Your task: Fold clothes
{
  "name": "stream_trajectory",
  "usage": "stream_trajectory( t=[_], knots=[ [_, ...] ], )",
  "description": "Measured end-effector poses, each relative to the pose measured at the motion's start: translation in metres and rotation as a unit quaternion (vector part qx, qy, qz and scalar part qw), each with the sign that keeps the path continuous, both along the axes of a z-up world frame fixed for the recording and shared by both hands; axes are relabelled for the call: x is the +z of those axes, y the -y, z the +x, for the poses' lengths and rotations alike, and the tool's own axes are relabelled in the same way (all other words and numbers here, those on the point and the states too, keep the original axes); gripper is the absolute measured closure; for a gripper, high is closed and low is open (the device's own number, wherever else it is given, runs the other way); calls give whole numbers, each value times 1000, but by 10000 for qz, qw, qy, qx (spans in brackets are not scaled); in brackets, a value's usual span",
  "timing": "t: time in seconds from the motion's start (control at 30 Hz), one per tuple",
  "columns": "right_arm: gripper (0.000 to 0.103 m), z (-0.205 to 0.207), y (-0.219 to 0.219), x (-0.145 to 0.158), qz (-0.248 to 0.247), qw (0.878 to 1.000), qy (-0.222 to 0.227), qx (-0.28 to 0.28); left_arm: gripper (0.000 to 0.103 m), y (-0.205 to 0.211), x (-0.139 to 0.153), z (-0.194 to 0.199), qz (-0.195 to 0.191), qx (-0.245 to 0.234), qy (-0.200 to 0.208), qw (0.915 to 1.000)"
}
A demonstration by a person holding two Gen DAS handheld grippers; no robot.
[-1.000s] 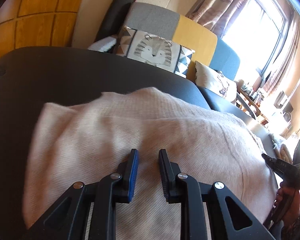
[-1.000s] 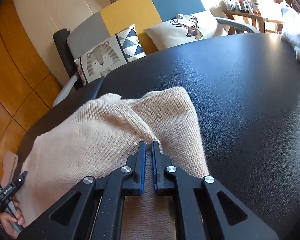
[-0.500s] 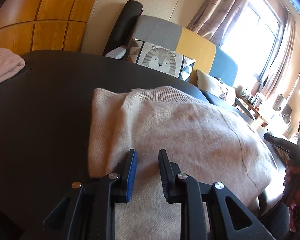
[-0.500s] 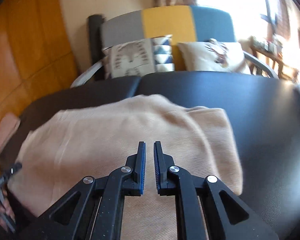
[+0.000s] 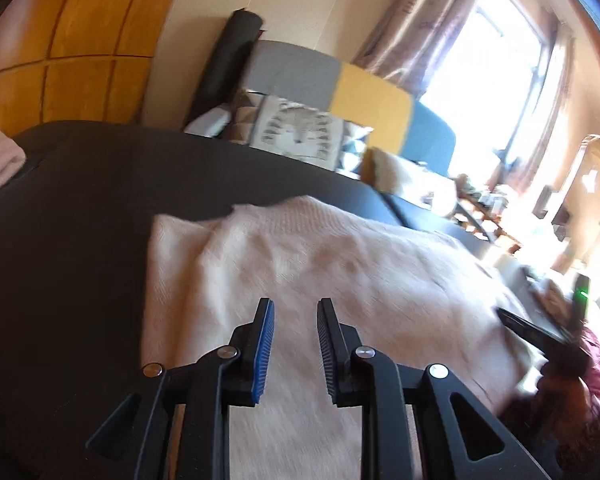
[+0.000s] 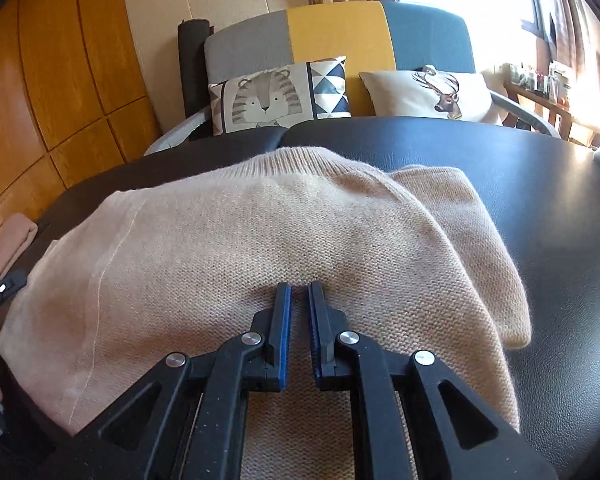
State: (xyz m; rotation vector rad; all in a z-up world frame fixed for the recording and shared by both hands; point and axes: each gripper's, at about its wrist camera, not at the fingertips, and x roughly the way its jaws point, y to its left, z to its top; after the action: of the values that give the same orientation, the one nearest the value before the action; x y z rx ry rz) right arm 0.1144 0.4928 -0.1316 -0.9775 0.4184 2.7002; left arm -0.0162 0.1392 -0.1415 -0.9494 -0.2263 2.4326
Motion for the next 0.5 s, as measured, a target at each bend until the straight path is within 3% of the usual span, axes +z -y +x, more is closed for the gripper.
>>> stream_trajectory(
  t=[0.1, 0.37, 0.43, 0.5],
  knots=[
    [94, 4, -3, 1, -198, 9998, -79, 15, 84, 9, -17, -25, -155, 452, 427, 9979],
    [94, 6, -8, -1, -369, 9992, -172, 31, 85, 21, -16, -5, -651, 667, -88, 9956],
    [94, 6, -8, -1, -375, 9991, -173, 25, 83, 27, -14, 1, -526, 772, -13, 9956],
    [94, 6, -10, 0, -431, 9989, -155, 21, 83, 40, -10, 13, -127, 890, -57, 9959]
  ],
)
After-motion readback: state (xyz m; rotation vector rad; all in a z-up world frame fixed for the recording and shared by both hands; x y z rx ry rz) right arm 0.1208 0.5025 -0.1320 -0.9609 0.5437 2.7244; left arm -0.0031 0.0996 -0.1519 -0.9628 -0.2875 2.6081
